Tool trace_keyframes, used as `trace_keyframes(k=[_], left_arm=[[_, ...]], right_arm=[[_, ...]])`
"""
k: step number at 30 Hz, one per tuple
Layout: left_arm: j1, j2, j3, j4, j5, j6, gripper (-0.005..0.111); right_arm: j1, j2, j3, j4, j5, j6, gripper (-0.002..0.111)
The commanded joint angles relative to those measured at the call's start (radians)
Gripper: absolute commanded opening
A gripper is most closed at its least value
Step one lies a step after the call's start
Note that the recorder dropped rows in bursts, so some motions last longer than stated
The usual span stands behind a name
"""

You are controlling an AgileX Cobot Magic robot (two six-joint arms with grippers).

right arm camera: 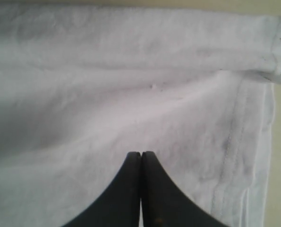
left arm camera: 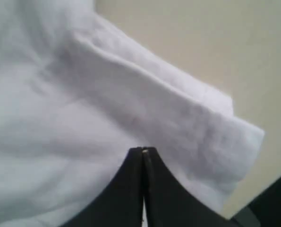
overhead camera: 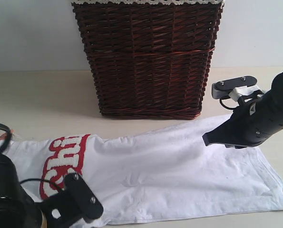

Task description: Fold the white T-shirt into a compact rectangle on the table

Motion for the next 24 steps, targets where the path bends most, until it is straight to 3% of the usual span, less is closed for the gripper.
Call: trace_keyframes(k=[1,3,5,6,9,12,17,24], left_arm=[[0.023,-0.173,-0.040,0.284,-0.036,-0.299,0.000],[0.113,-0.219,-0.056,0.438,-0.030,-0.452,0.000],[0.247,-0.223,-0.067,0.471,-0.027,-0.482,0.000],[0.345,-0.209,-0.069,0.458,-0.046,-0.474,0.000],[0.554,-0.141,-0.065,0.340,-0.108,-0.359,0.000],[0.706,-0.038,-0.065,0.143,-0.180,-0.169,0.000],[0.812,0.092,-0.065,-0.040,-0.295,0.011,0.000],[0.863,0.255,-0.117,-0.027,-0.308,0.051,0.000]], right_arm=[[-0.002,-0.008,-0.002,0.008,-0.001,-0.002,0.000],[-0.002,-0.008,-0.002,0.008,0.006,-0.002,0.000],[-0.002,-0.008,-0.002,0.008,0.010,-0.002,0.000],[-0.002,-0.008,-0.002,0.008,0.014,-0.002,0.000],[-0.002,-0.008,-0.002,0.008,0.017,-0.002,0.000],[-0.002,-0.008,-0.002,0.008,0.017,-0.002,0.000],[-0.002,0.008,-0.002,-0.012,-0.013,-0.002,0.000],[-0.026,0.112,-0.024,-0.034,-0.053,0.006,0.000]])
